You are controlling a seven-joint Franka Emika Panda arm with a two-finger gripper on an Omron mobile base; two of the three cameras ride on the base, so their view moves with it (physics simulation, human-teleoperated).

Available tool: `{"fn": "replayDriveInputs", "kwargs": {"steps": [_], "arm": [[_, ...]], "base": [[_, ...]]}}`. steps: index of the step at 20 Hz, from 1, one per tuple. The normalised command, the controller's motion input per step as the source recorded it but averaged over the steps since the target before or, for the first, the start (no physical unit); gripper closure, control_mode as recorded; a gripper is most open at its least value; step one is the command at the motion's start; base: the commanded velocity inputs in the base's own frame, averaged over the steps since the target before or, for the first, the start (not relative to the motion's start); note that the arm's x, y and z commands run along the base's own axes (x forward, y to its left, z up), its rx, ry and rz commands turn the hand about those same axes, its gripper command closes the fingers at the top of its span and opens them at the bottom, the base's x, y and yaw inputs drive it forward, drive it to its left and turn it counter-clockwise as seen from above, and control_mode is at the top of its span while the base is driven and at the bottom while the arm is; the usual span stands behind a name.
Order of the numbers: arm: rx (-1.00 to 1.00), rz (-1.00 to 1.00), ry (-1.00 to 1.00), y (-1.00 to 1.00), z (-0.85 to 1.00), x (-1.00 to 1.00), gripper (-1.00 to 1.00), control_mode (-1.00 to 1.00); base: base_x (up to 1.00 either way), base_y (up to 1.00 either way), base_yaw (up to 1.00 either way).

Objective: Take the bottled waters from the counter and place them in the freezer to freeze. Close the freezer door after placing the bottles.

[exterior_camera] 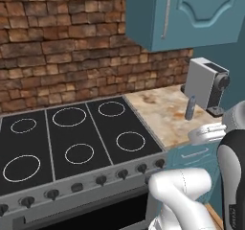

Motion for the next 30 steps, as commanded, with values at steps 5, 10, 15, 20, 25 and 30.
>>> {"fn": "replayDriveInputs", "kwargs": {"steps": [5, 10, 15, 20, 25, 30], "arm": [[0.0, 0.0, 0.0, 0.0, 0.0, 0.0, -1.0, 1.0], [0.0, 0.0, 0.0, 0.0, 0.0, 0.0, -1.0, 1.0], [0.0, 0.0, 0.0, 0.0, 0.0, 0.0, -1.0, 1.0], [0.0, 0.0, 0.0, 0.0, 0.0, 0.0, -1.0, 1.0], [0.0, 0.0, 0.0, 0.0, 0.0, 0.0, -1.0, 1.0], [0.0, 0.0, 0.0, 0.0, 0.0, 0.0, -1.0, 1.0]], "base": [[0.37, -0.23, 0.09], [0.21, -0.32, 0.12], [0.18, -0.32, 0.08], [0.2, -0.28, 0.01], [0.3, -0.26, 0.0], [0.28, -0.31, 0.0]]}}
